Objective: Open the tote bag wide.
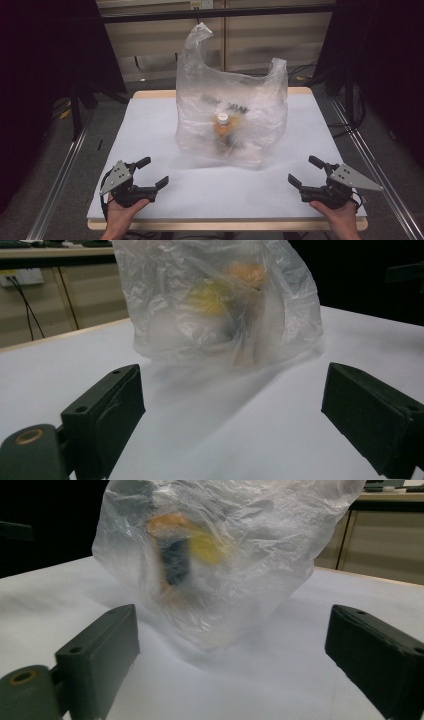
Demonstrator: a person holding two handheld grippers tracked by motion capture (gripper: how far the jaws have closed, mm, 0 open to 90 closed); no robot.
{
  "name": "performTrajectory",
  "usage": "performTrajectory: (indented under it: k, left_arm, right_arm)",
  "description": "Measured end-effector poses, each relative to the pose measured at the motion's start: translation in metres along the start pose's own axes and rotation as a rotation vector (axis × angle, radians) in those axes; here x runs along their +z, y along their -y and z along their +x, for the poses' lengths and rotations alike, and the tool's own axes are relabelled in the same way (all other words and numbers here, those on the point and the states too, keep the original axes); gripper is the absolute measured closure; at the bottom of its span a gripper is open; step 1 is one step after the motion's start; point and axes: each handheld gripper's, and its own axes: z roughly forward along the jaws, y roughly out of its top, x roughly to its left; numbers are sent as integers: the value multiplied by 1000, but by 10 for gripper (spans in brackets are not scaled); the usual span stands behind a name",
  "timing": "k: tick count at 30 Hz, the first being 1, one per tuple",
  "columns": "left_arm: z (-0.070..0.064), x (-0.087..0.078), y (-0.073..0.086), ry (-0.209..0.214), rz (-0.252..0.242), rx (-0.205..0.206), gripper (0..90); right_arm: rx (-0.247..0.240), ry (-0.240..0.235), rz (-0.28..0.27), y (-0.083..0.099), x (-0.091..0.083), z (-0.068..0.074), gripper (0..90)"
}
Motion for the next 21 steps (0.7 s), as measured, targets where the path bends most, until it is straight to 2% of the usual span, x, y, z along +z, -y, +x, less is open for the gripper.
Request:
performTrajectory:
  k: [4,7,8,9,10,11,15,18,21]
  left_arm:
    - [1,1,0,17,6,-15,121]
    - [-1,1,0,10,-4,-27,135]
    - [1,0,0,14,3,-19,140]
    - [0,0,0,12,-3,-38,149]
    - [1,0,0,10,2,-31,150]
    - [0,0,1,11,-1,-43,158]
    - [1,2,0,18,9,-34,198]
    - [-1,6,-1,29,16,-21,230]
    - [-3,10,-4,46,24,-10,262]
  right_arm:
    - [0,-10,13,0,3,2,107]
    - [-2,-17,22,1,3,2,113]
    - [1,-18,23,1,4,2,114]
    - [1,-17,21,1,4,1,114]
    - [8,-17,20,0,4,1,115]
    - [6,-14,21,0,5,0,114]
    - [14,-20,29,0,6,-1,123]
    - [0,-35,40,-1,7,-2,158]
    - [11,-54,33,-2,8,0,223]
